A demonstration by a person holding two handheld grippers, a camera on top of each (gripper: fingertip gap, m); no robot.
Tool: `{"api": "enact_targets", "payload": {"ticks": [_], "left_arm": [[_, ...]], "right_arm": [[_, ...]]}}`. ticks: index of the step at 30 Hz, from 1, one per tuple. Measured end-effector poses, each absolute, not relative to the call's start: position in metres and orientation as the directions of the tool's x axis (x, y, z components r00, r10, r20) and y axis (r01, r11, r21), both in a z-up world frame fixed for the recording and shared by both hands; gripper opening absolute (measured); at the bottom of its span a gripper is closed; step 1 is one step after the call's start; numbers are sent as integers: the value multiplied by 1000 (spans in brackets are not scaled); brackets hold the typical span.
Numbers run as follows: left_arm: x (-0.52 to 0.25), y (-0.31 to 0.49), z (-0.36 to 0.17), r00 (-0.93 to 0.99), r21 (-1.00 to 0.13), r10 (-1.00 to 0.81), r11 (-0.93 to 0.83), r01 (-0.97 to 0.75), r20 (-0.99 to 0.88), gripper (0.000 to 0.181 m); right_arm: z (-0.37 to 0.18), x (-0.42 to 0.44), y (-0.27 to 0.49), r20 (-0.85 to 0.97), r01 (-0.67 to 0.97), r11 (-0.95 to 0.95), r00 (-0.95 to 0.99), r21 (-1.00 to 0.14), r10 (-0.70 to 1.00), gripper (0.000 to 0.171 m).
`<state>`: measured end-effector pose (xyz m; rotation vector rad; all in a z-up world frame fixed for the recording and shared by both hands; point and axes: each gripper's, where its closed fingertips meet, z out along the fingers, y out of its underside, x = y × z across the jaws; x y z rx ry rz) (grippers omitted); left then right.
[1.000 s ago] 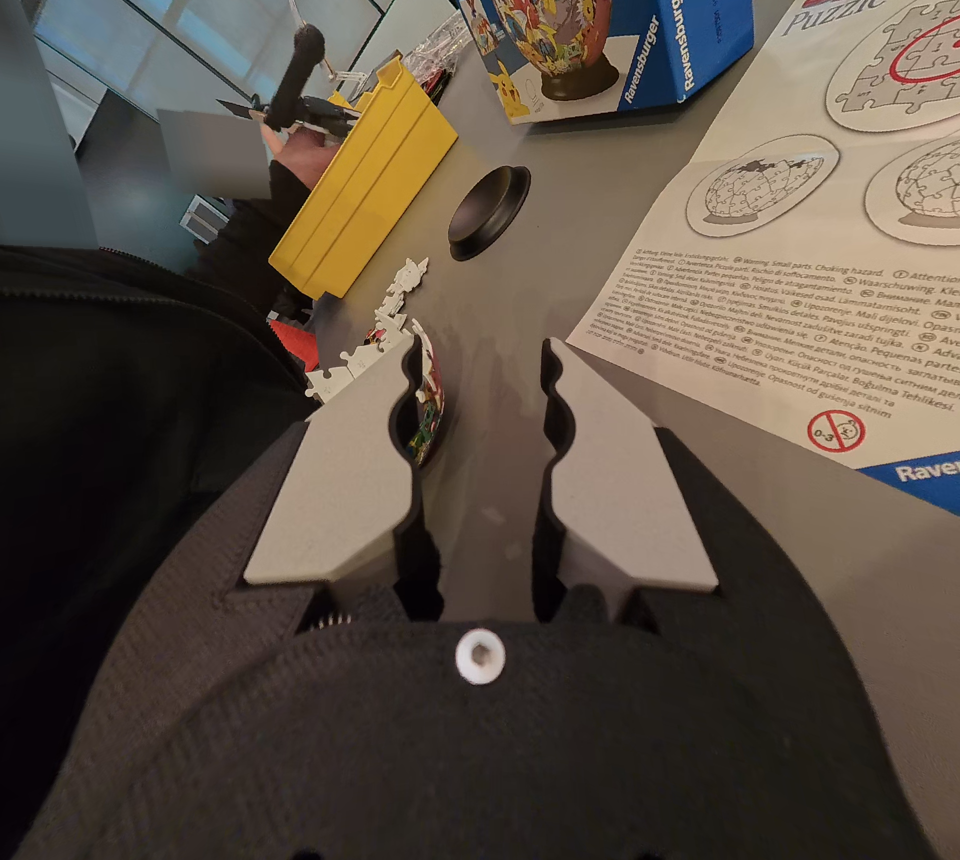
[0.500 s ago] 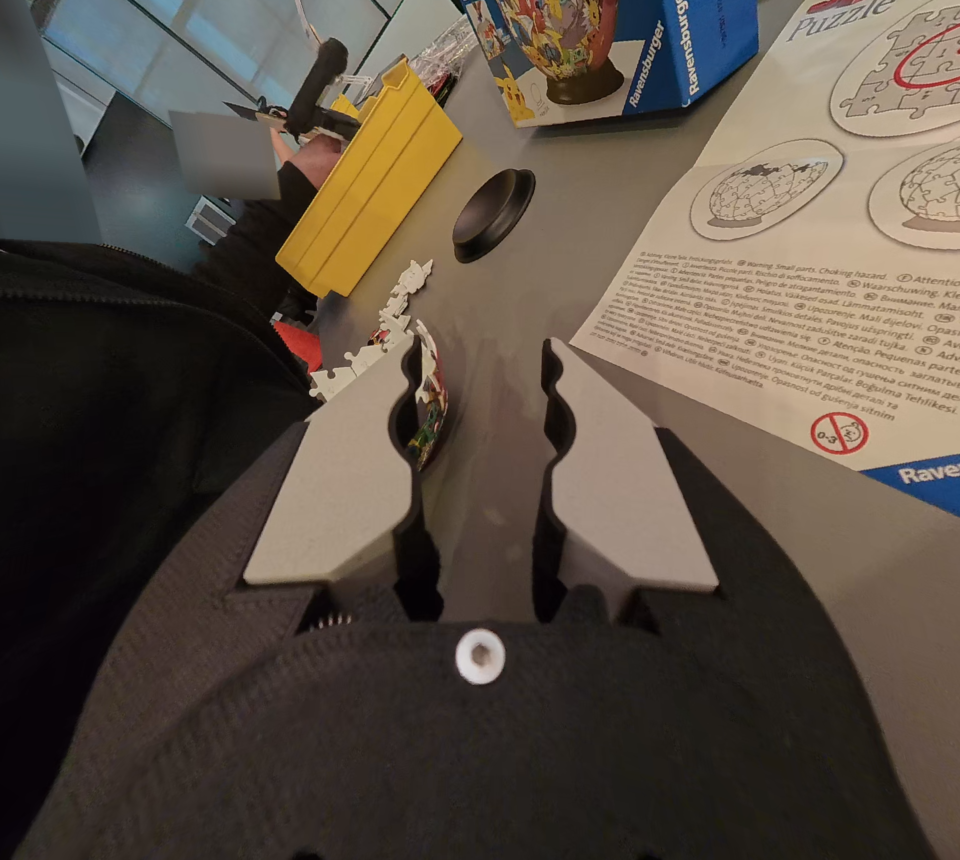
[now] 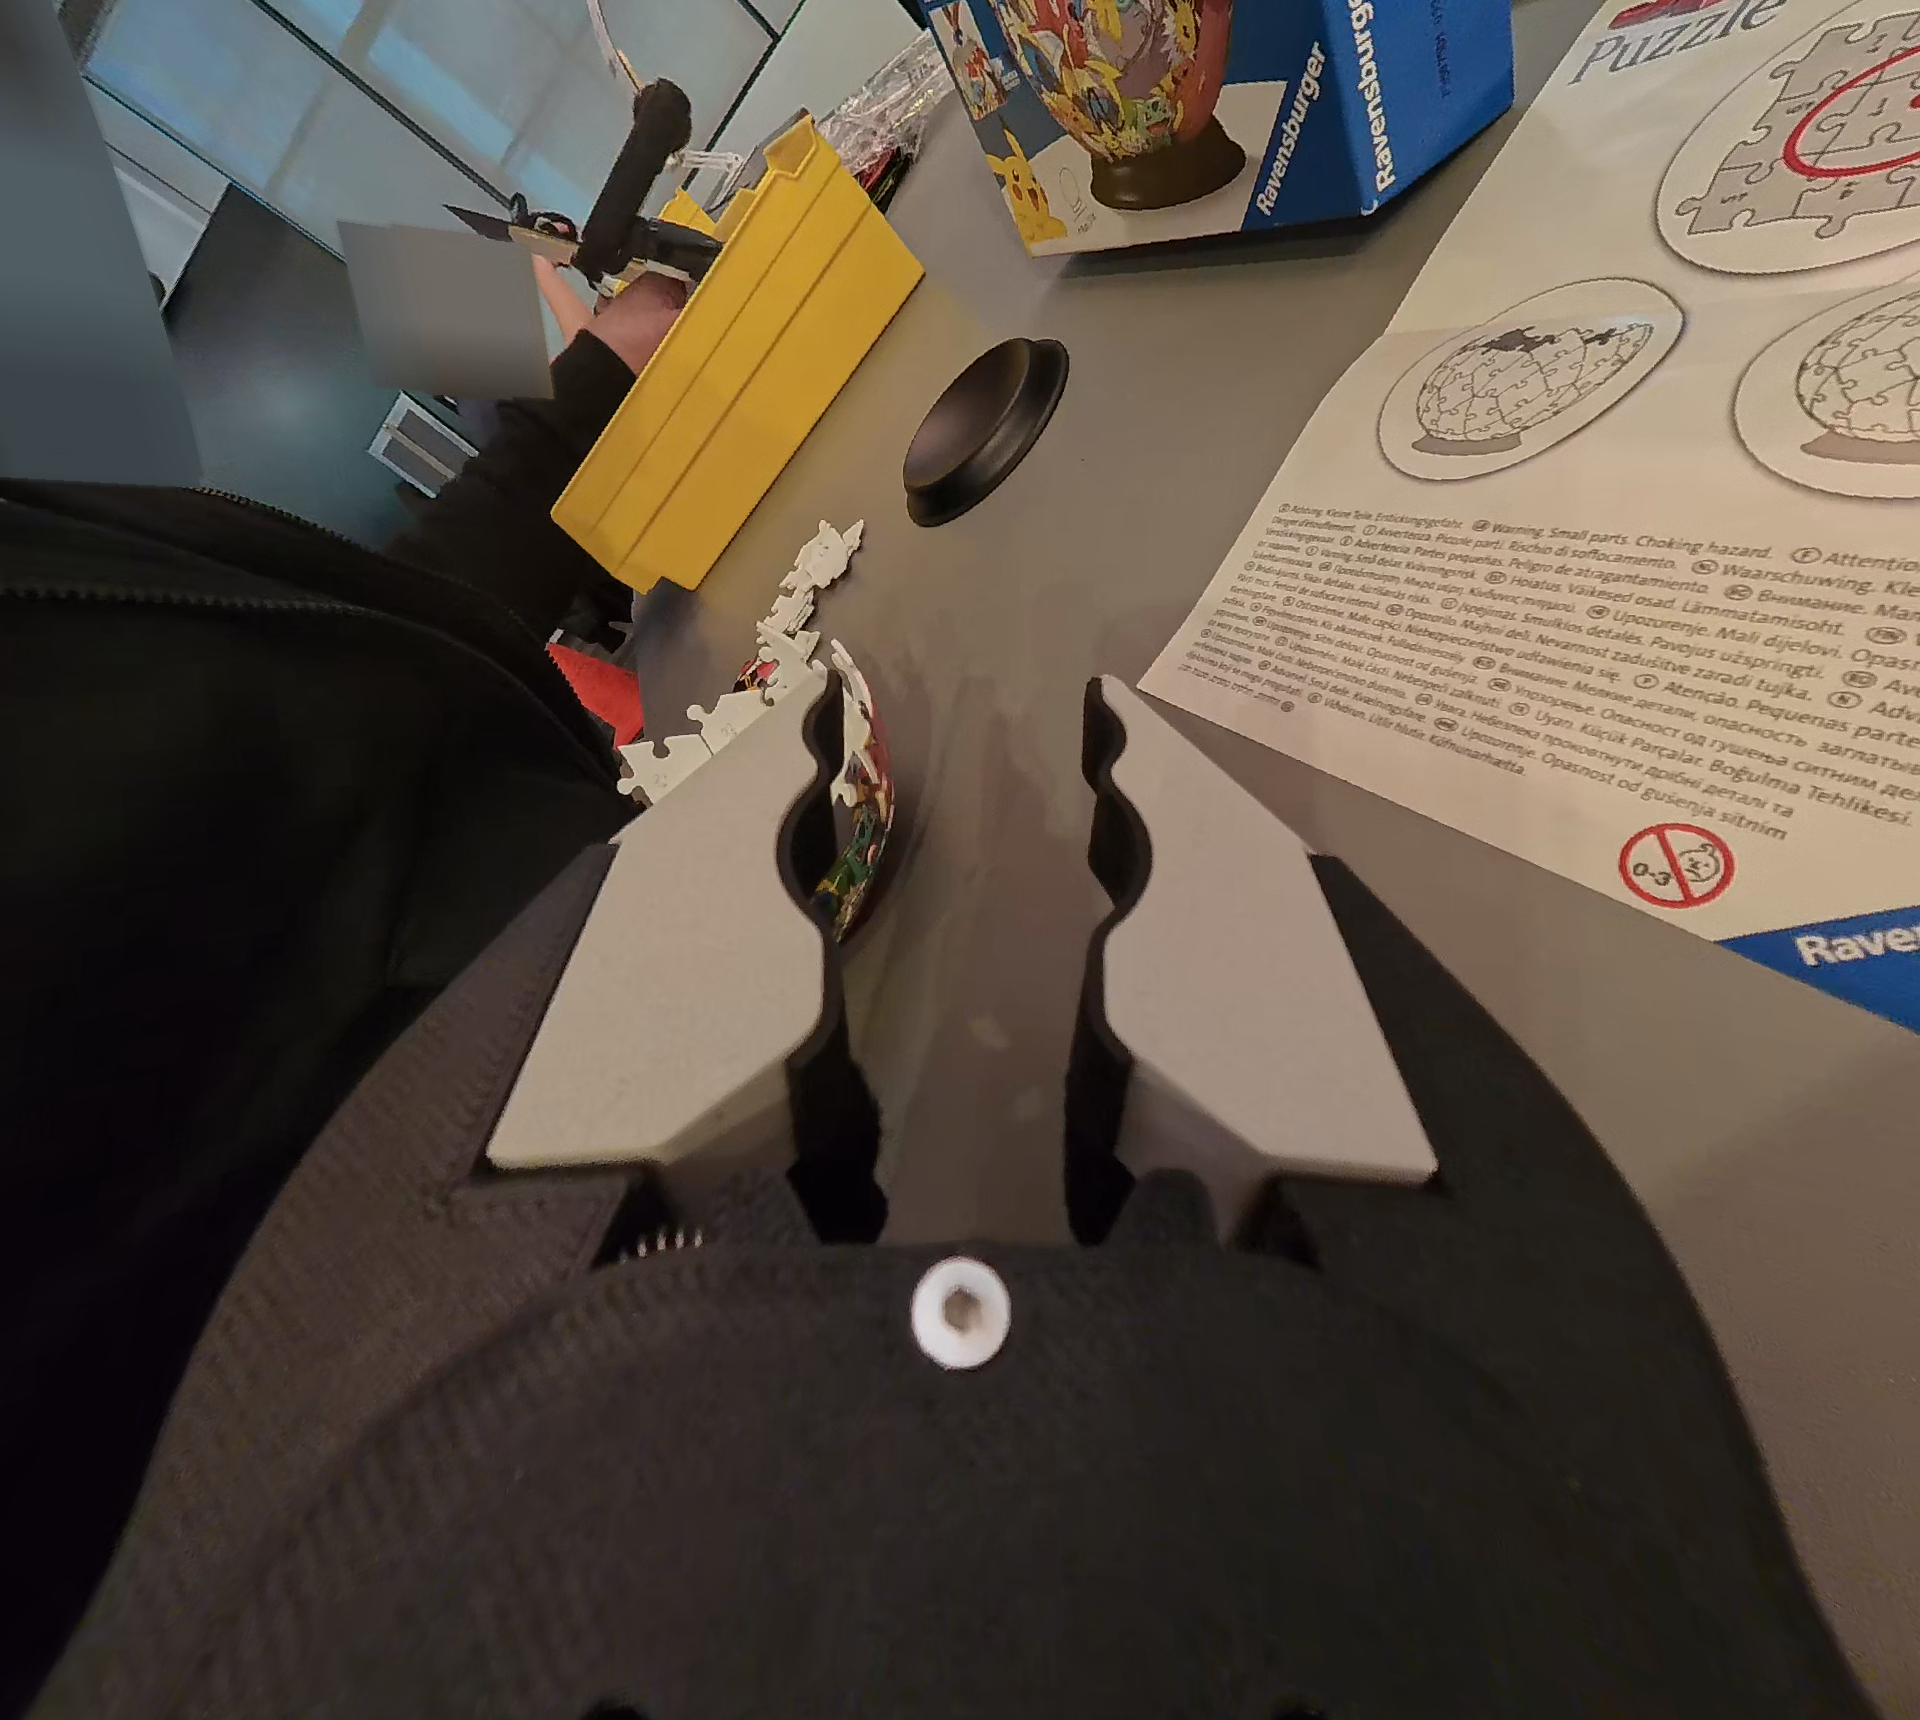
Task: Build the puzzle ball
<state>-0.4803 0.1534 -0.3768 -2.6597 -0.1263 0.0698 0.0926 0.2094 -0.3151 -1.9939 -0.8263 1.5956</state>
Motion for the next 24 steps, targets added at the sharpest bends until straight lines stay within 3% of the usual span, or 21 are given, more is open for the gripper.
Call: {"api": "enact_targets", "payload": {"ticks": [5,6,10,12,16,19,21,24], "left_arm": [[-481,152,-377,991,-455,129,-884,107,-19,62],[-478,151,-376,993,-449,121,-887,104,-10,51],[-458,152,-374,998,-473,49,-879,65,46,40],[-438,145,-372,987,-428,-1,-901,69,161,17],[-429,144,-367,993,-465,-65,-885,-11,101,20],[-441,142,-373,996,-431,-76,-898,-85,-38,48],[-438,144,-376,997,-428,-76,-901,-71,-5,60],[-440,145,-377,998,-418,-68,-906,-62,0,56]], "right_arm": [[-314,93,209,-703,170,-718,145,-675,696,45],[-314,93,209,-703,170,-717,144,-676,696,45],[-314,93,209,-703,169,-717,142,-677,697,45],[-314,93,209,-703,169,-717,142,-676,697,45],[-314,93,209,-703,168,-717,143,-677,697,45],[-314,93,209,-704,169,-718,143,-675,696,45],[-314,93,209,-703,169,-717,143,-676,696,45],[-314,93,209,-701,170,-716,144,-677,698,45]]}}
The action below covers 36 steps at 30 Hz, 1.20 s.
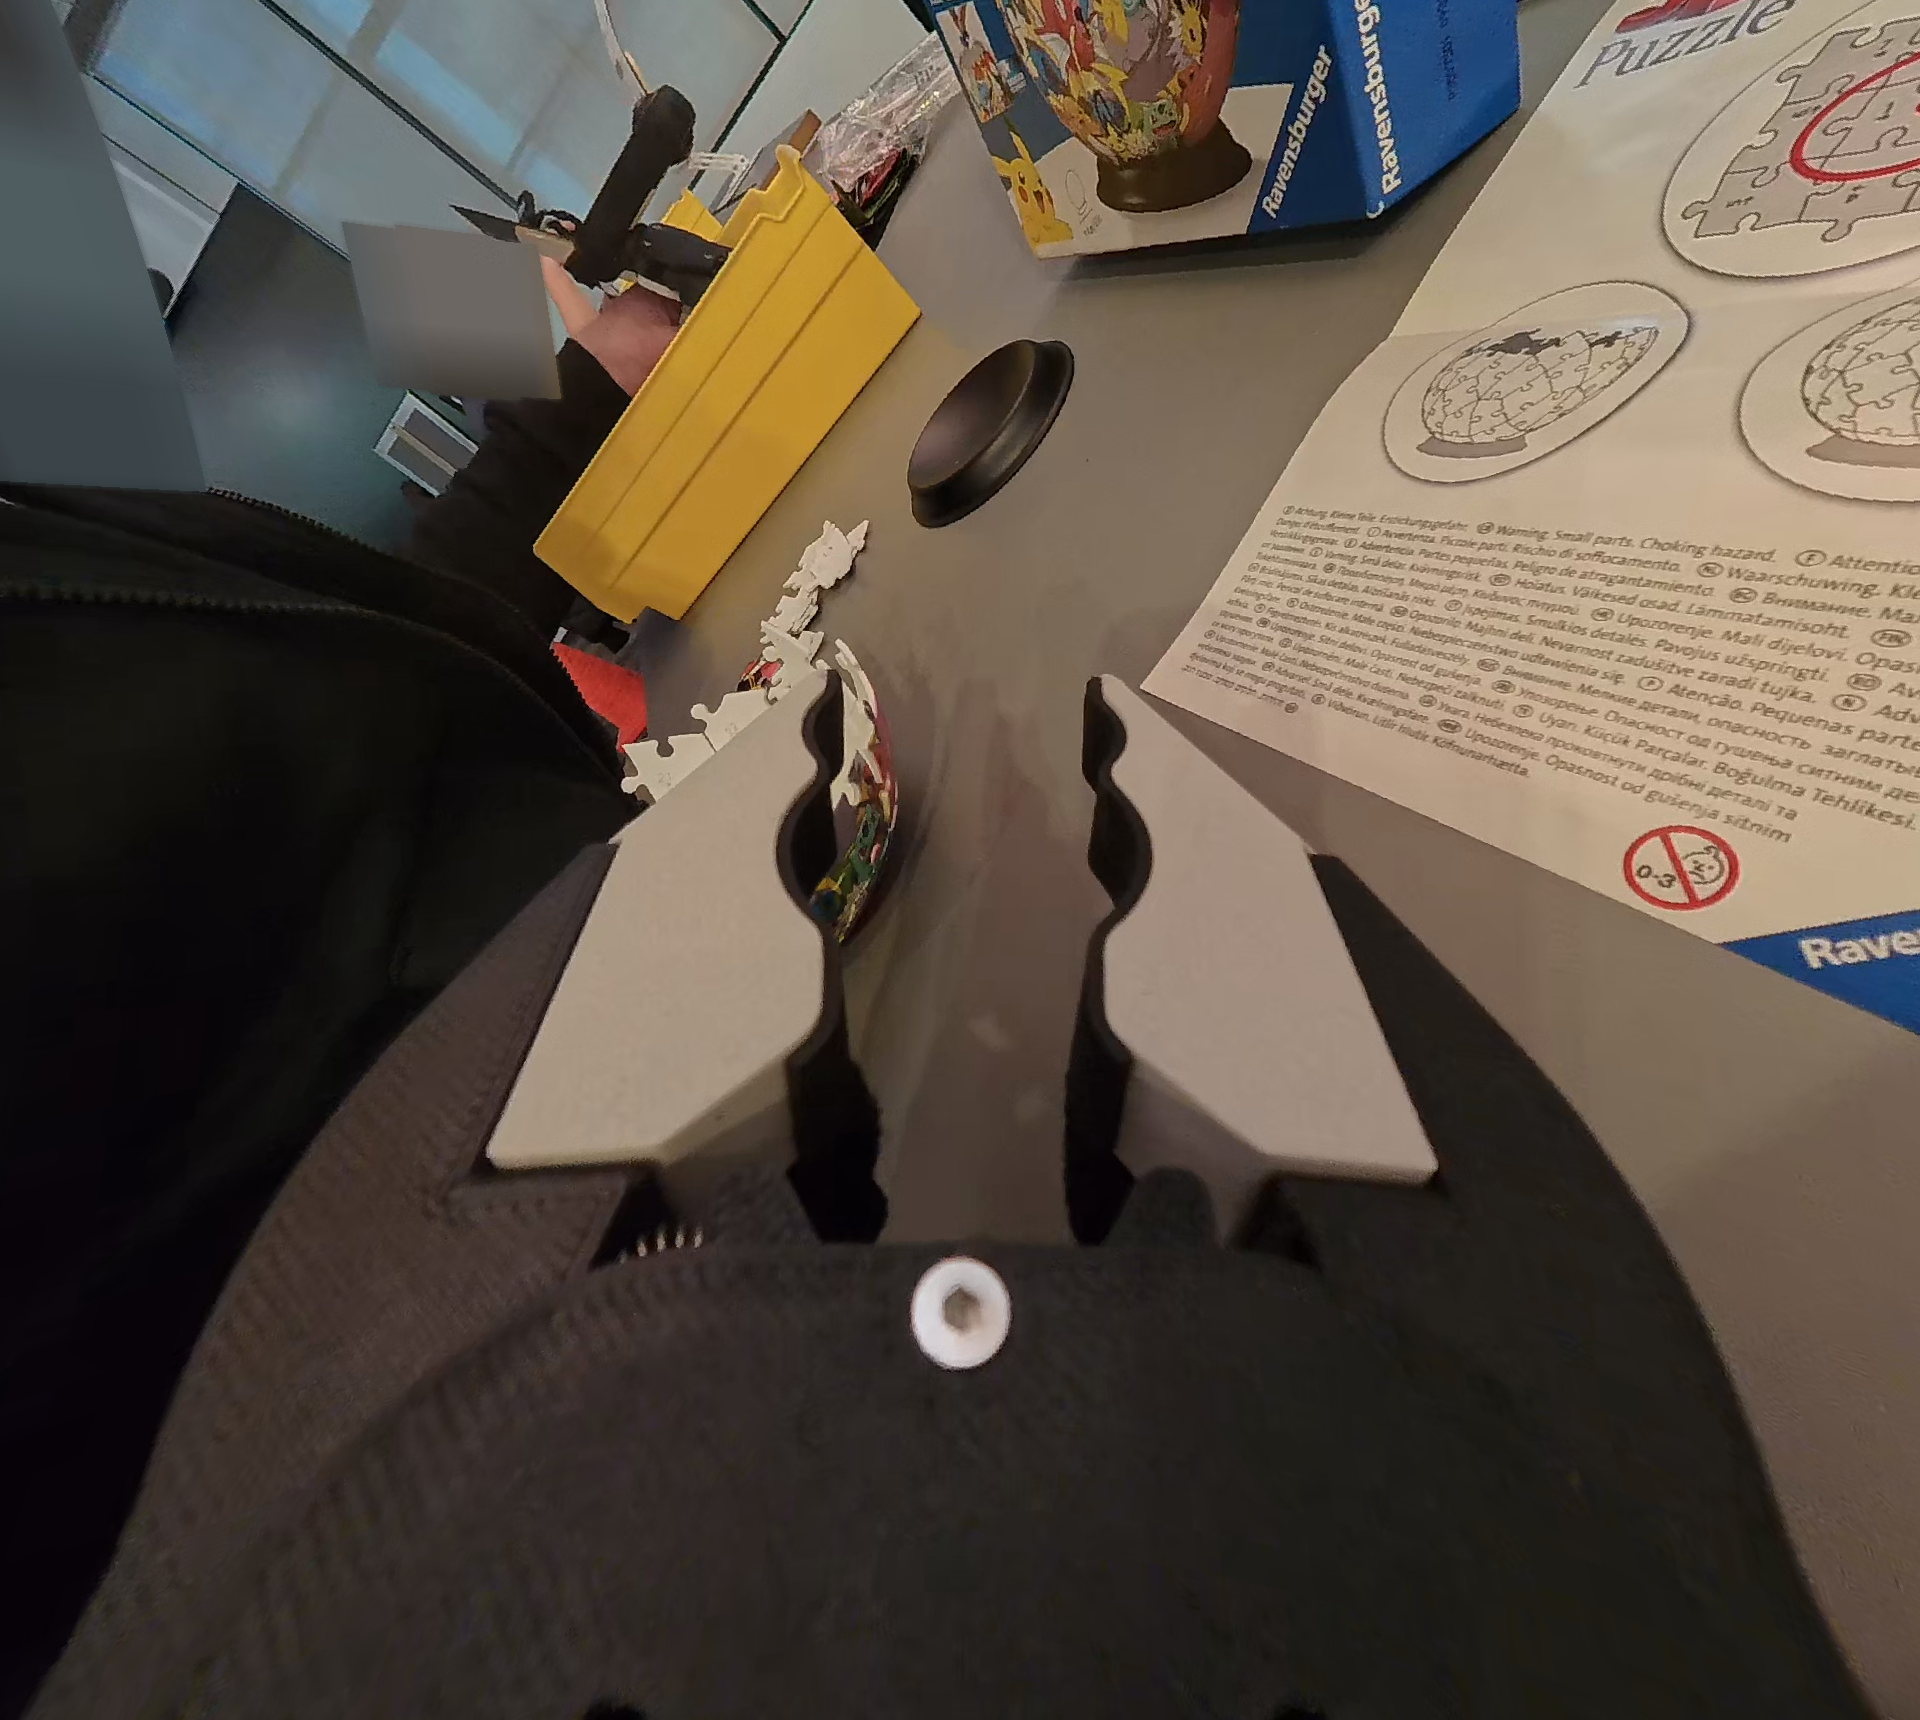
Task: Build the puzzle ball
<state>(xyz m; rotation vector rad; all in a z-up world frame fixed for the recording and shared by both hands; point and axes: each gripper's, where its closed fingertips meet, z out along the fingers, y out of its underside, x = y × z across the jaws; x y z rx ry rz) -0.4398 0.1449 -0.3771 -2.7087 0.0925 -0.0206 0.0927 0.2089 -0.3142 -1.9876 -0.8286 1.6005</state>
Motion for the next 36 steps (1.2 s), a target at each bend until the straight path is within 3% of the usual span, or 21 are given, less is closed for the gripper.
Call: {"api": "enact_targets", "payload": {"ticks": [3,12,17,22,26,31,36], "left_arm": [[-439,145,-376,997,-429,-79,-900,-72,0,31],[-439,139,-374,996,-439,-83,-894,-91,-37,30],[-429,138,-338,993,-511,-103,-852,-115,-53,30],[-366,135,-263,974,-637,-221,-744,-202,-51,30],[-265,131,-230,918,-693,-395,-665,-280,9,30],[-169,113,-287,828,-588,-560,-670,-454,-1,30],[-152,91,-352,829,-432,-558,-759,-488,43,30]], "right_arm": [[-314,93,209,-703,169,-717,143,-677,697,45],[-314,93,209,-703,167,-717,143,-677,697,45],[-314,93,209,-704,168,-718,146,-675,695,46],[-316,92,210,-702,173,-718,154,-674,695,45],[-317,92,210,-700,180,-718,160,-673,696,45],[-318,92,209,-695,182,-714,163,-676,700,45],[-318,92,210,-693,181,-712,166,-678,702,44]]}}
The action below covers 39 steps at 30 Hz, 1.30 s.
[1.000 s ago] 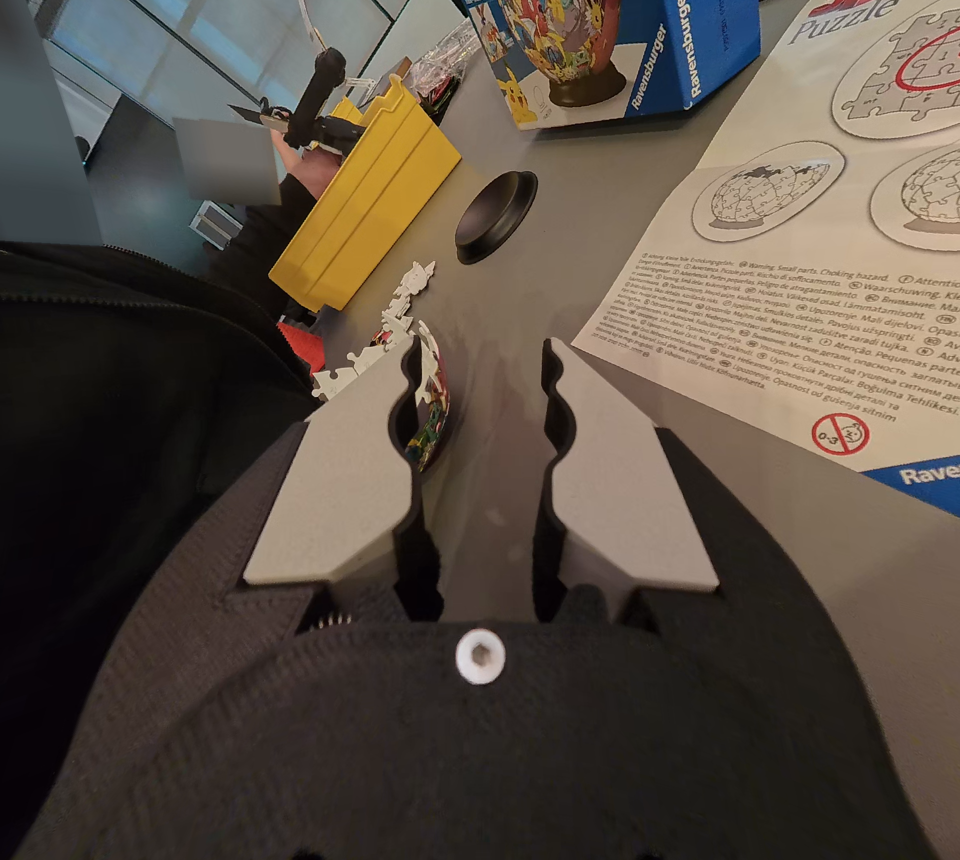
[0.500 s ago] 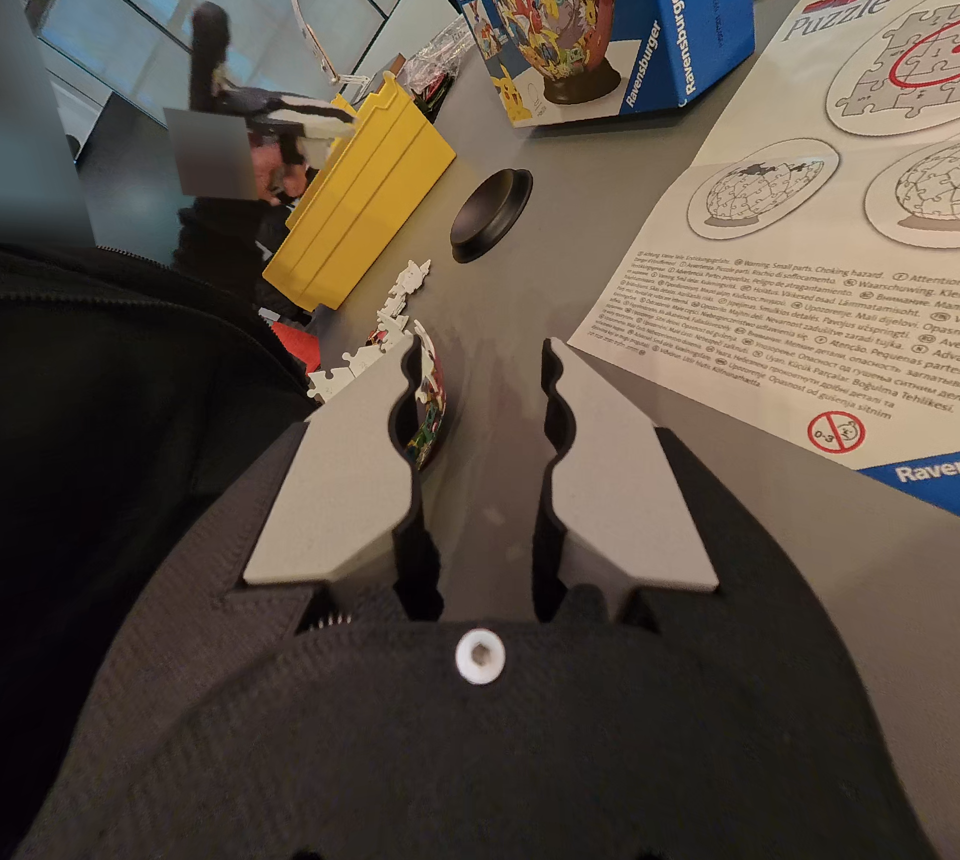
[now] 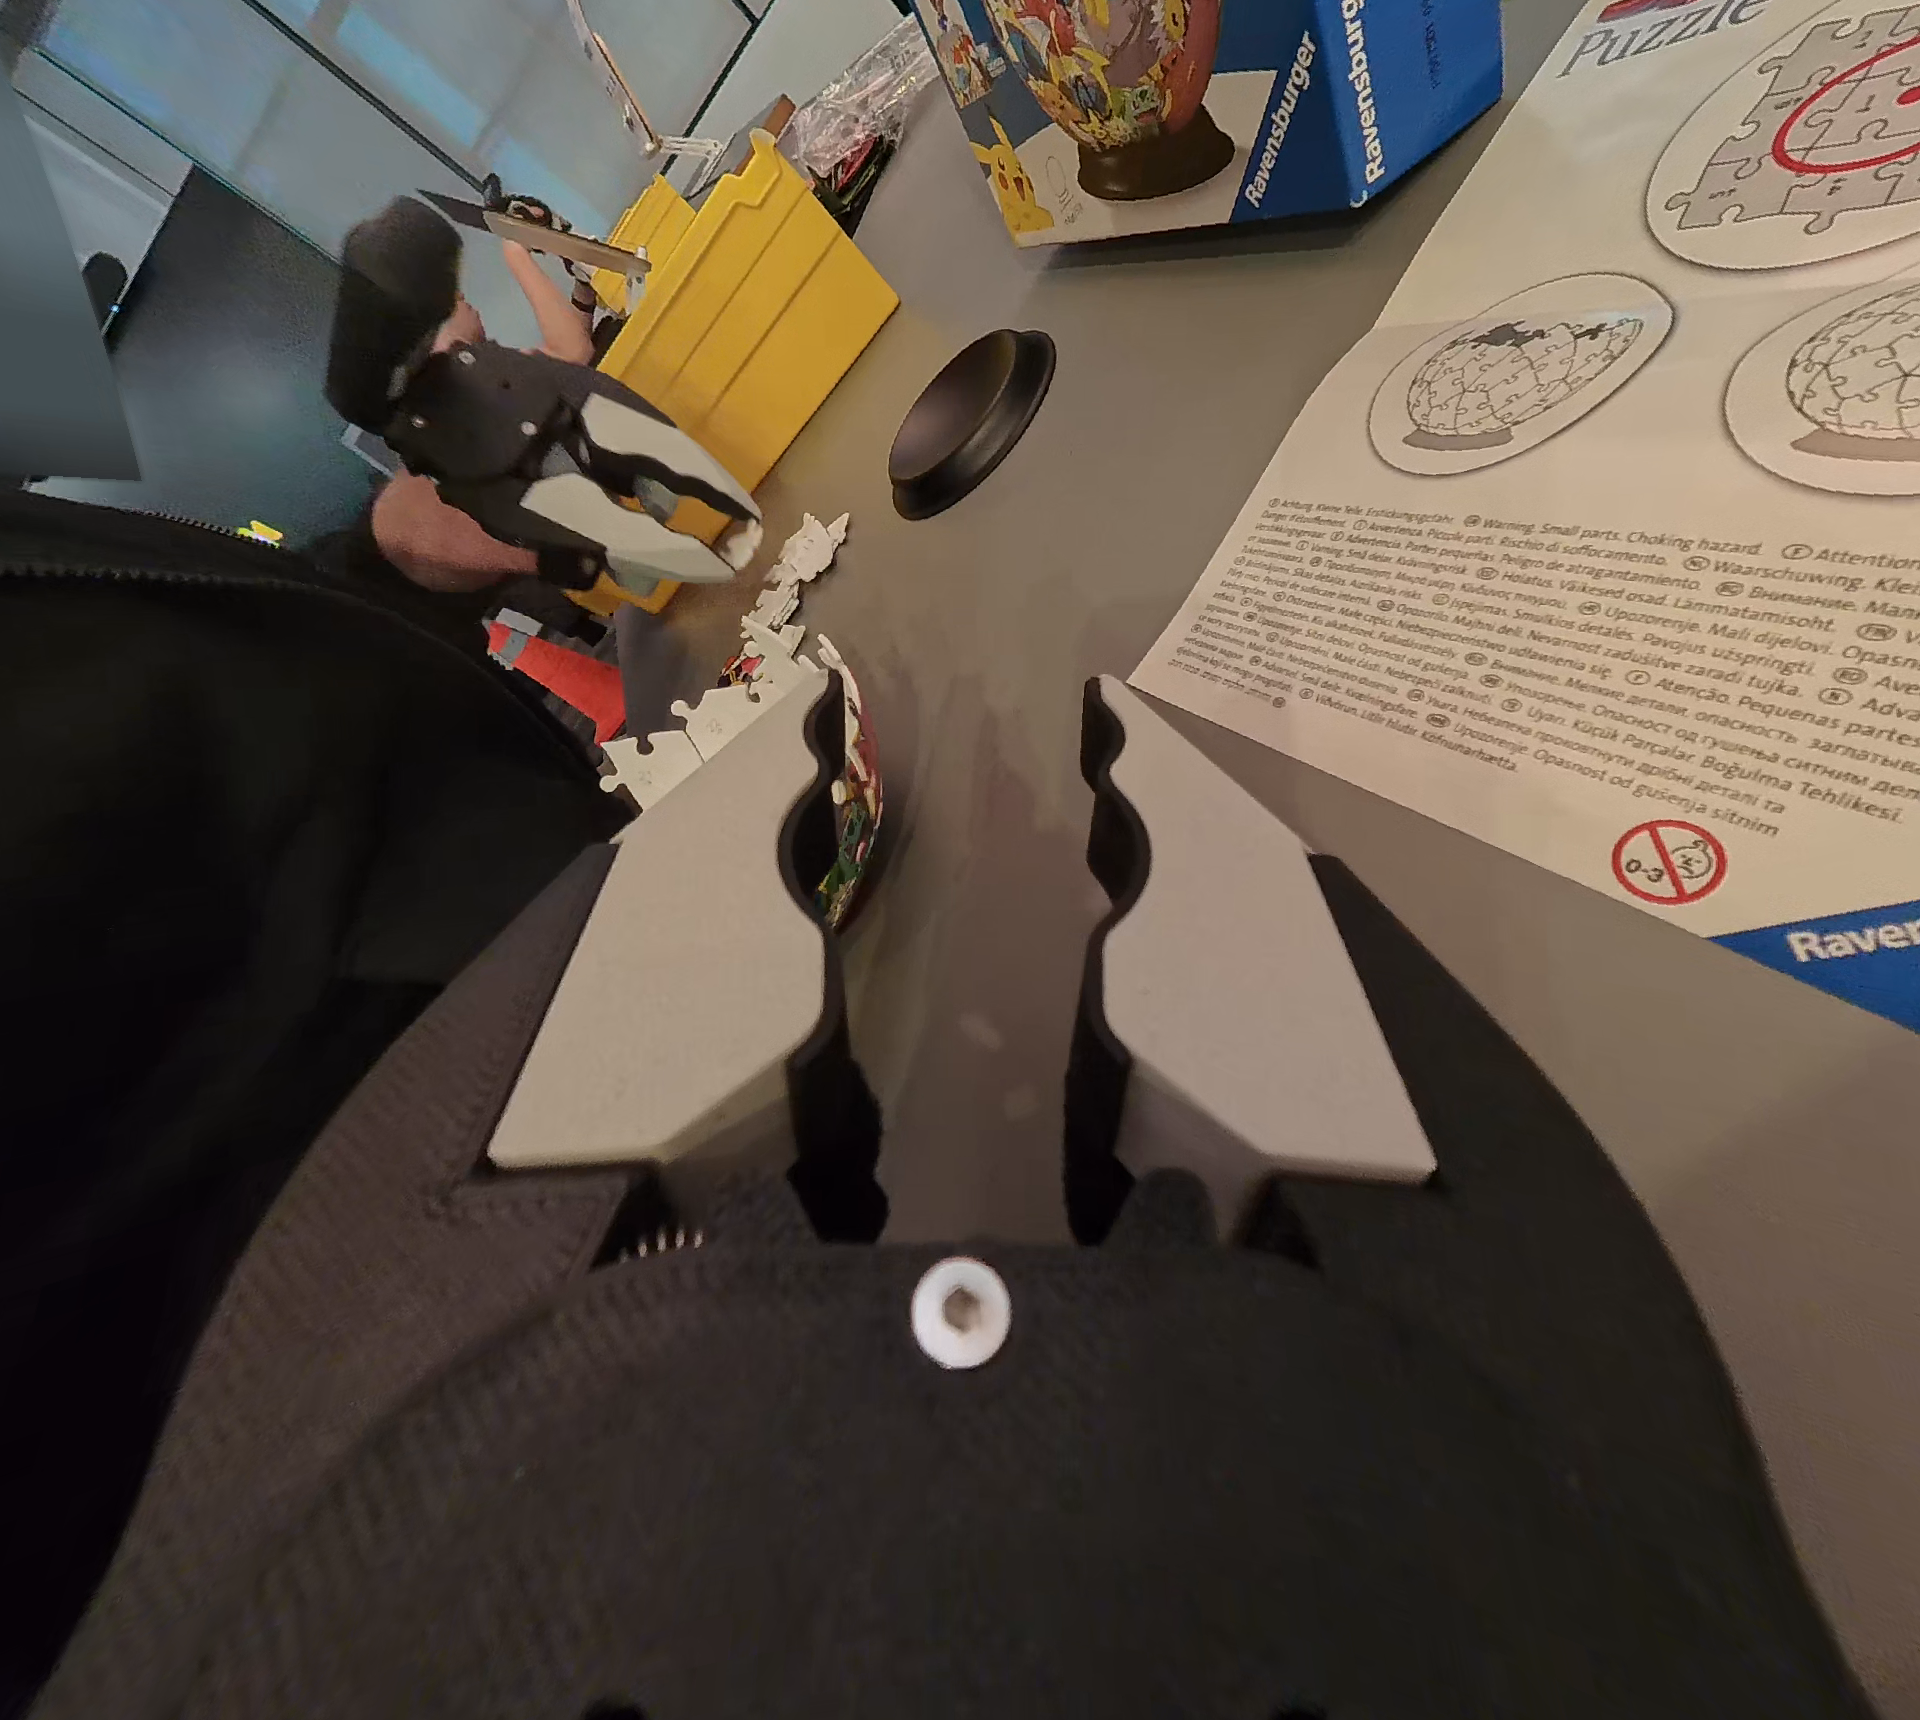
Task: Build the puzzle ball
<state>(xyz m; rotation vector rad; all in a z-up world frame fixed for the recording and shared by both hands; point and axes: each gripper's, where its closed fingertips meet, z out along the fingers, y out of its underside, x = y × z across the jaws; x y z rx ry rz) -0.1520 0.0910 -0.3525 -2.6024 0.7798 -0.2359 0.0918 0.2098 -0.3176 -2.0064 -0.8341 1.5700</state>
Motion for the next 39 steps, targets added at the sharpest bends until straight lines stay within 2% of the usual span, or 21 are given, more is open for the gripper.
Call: {"api": "enact_targets", "payload": {"ticks": [4,7,9,12,14,16,18,21,26,30,33,39], "left_arm": [[-155,87,-373,843,-411,-533,-786,-462,70,31],[-154,88,-370,841,-428,-537,-776,-463,62,51],[-154,91,-349,842,-492,-536,-752,-438,68,53],[-178,101,-292,864,-630,-502,-684,-367,41,43],[-227,112,-256,915,-703,-402,-656,-275,17,37],[-283,119,-247,950,-726,-312,-651,-223,-12,36],[-330,128,-263,972,-706,-234,-686,-174,-11,36],[-378,138,-310,984,-603,-170,-780,-166,-50,37],[-392,144,-361,986,-482,-168,-864,-149,-4,32],[-389,144,-375,984,-464,-177,-874,-146,23,32],[-392,146,-375,986,-490,-153,-865,-104,61,17],[-398,145,-372,988,-508,-136,-857,-80,75,16]], "right_arm": [[-319,91,210,-692,187,-714,175,-675,700,44],[-321,91,211,-689,189,-714,186,-675,700,45],[-321,91,211,-686,191,-712,191,-675,702,45],[-322,91,212,-686,190,-713,197,-675,701,45],[-322,91,213,-686,186,-715,199,-674,699,45],[-322,91,212,-687,188,-715,198,-674,699,45],[-322,91,212,-688,189,-715,198,-673,699,45],[-322,91,212,-686,188,-714,200,-674,700,45],[-322,91,213,-687,185,-716,203,-673,698,44],[-322,91,214,-690,182,-720,204,-670,694,44],[-322,92,214,-690,182,-720,205,-670,694,44],[-323,92,214,-689,183,-720,206,-670,694,44]]}}
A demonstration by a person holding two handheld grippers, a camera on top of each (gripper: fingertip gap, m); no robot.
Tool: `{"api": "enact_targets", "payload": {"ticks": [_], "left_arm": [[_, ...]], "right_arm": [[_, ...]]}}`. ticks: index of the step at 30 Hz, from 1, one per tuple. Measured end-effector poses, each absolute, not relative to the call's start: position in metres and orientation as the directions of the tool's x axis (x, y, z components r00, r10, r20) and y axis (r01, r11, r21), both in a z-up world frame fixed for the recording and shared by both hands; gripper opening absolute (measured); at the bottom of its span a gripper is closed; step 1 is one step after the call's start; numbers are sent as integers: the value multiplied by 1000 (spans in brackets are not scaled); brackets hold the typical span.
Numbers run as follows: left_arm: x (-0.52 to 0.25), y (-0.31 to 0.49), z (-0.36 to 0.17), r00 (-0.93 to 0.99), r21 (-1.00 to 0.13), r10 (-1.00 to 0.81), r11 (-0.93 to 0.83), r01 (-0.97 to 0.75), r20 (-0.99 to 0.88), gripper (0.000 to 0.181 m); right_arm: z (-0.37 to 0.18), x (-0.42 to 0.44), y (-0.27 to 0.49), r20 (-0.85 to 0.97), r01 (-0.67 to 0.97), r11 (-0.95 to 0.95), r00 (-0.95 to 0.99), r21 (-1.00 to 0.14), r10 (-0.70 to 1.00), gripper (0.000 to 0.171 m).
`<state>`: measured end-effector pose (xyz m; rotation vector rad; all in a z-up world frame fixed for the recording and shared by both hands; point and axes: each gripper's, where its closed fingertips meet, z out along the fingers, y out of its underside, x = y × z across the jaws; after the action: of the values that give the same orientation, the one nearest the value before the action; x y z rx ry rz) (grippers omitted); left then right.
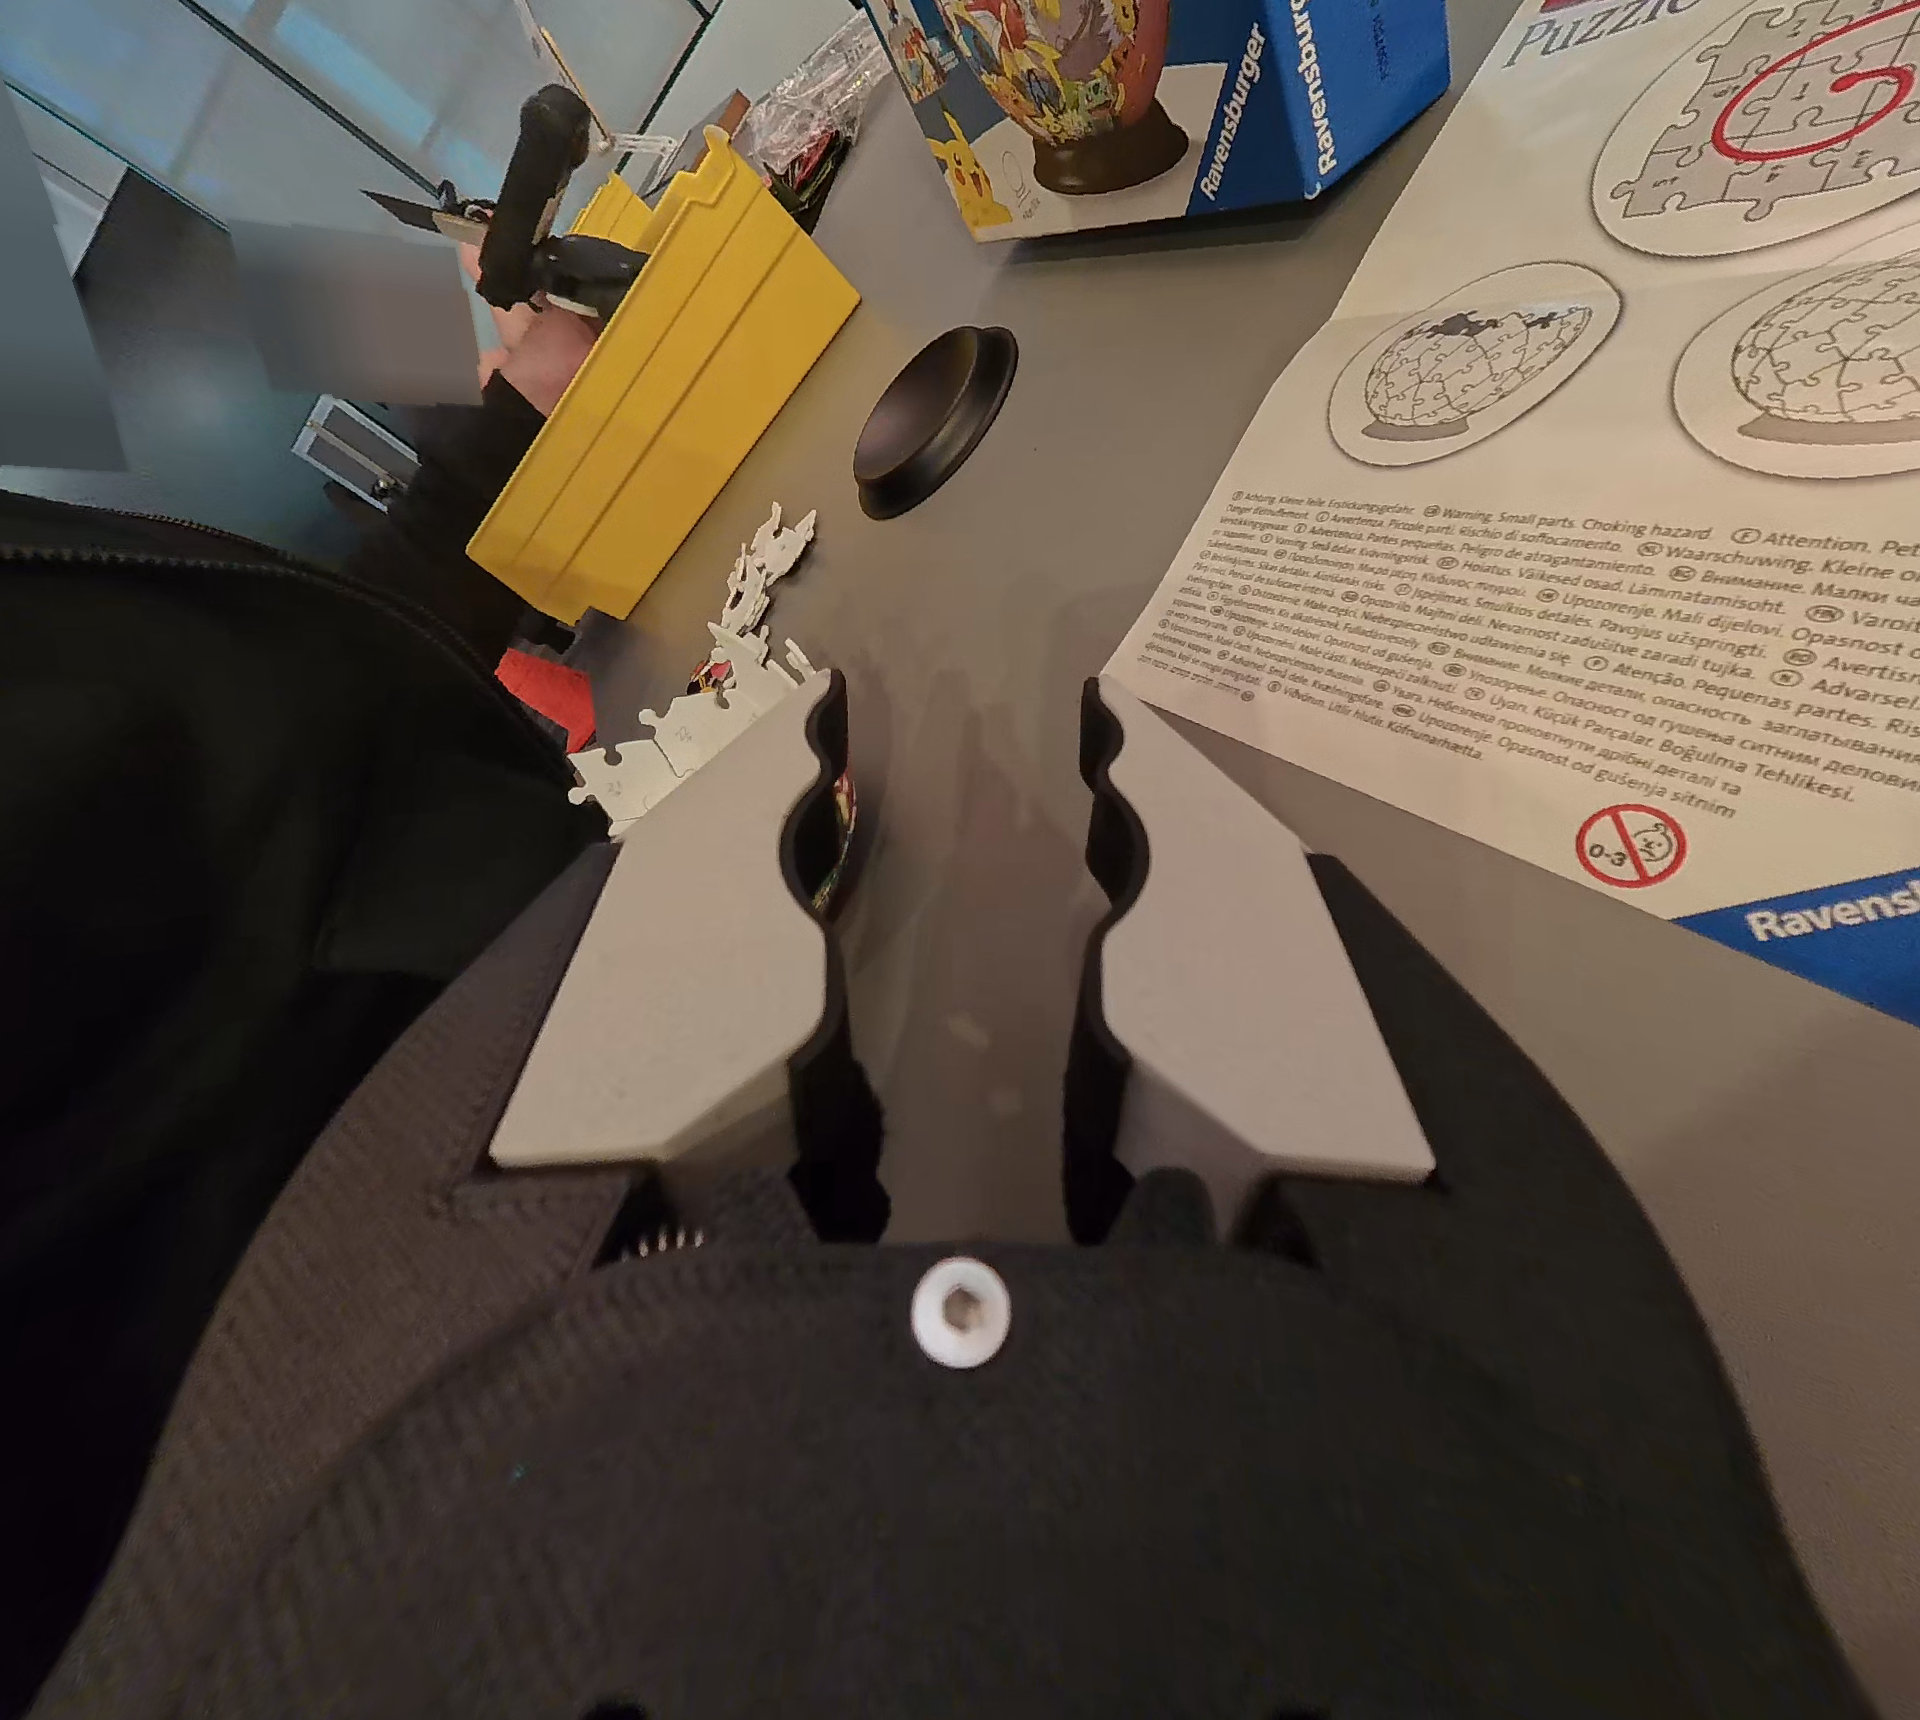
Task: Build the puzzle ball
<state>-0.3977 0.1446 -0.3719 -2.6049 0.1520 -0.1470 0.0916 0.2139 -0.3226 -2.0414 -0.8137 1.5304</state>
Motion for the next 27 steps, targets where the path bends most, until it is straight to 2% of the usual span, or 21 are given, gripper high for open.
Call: {"api": "enact_targets", "payload": {"ticks": [5,9,10,11,14,17,22,27], "left_arm": [[-412,144,-362,988,-539,-67,-842,19,138,16],[-428,139,-363,995,-523,-7,-851,45,97,16],[-433,138,-366,998,-509,7,-860,41,67,20],[-437,136,-369,999,-494,22,-868,40,43,33],[-432,135,-367,998,-495,1,-869,28,55,42],[-419,136,-357,996,-531,-63,-847,-18,67,42],[-391,128,-362,975,-479,-220,-859,-178,31,41],[-386,128,-374,969,-457,-245,-867,-199,43,40]], "right_arm": [[-322,92,214,-689,183,-719,206,-670,695,44],[-322,92,214,-690,183,-719,205,-670,695,44],[-322,92,214,-689,183,-719,204,-670,695,43],[-322,92,214,-689,183,-719,204,-671,695,43],[-322,92,214,-689,181,-718,203,-672,696,43],[-322,92,214,-690,181,-719,203,-671,695,43],[-322,92,214,-690,181,-720,206,-670,694,43],[-323,92,215,-689,181,-721,212,-669,693,43]]}}
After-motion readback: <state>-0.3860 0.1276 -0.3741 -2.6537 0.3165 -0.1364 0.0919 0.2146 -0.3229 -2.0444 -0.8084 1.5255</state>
